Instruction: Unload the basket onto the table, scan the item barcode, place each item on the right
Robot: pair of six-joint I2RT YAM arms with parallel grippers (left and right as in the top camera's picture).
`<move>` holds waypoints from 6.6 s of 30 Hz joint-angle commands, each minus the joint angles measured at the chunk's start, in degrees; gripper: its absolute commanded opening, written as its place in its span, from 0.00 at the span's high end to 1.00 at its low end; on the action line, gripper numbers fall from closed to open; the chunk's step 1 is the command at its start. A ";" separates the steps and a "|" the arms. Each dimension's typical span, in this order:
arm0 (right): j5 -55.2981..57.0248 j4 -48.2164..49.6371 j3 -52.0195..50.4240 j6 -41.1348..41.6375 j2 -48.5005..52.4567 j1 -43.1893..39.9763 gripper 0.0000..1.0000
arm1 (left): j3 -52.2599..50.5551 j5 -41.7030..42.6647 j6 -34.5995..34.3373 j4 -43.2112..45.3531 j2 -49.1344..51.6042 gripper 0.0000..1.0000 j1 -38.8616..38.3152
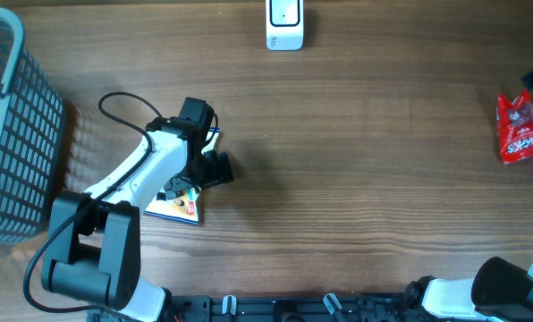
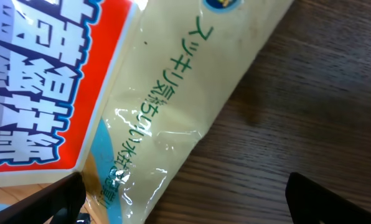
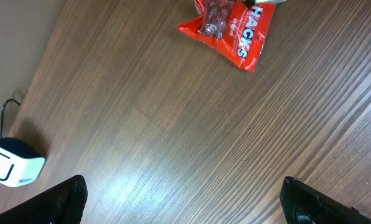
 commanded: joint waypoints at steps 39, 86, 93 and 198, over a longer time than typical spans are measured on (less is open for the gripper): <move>-0.42 0.02 -0.46 0.28 -0.07 0.09 0.00 | 2.08 52.30 -10.71 1.07 -21.57 0.96 10.25; -0.42 0.02 -0.46 0.31 -0.07 0.09 0.00 | 6.91 16.65 -2.95 -4.61 0.33 0.00 19.71; -0.42 0.02 -0.46 0.31 -0.07 0.09 0.00 | 6.91 16.70 -1.64 -4.31 7.21 0.00 19.71; -24.20 14.08 -36.15 -21.42 0.94 18.84 0.00 | -15.76 38.05 -18.58 32.65 -1.09 0.96 -5.16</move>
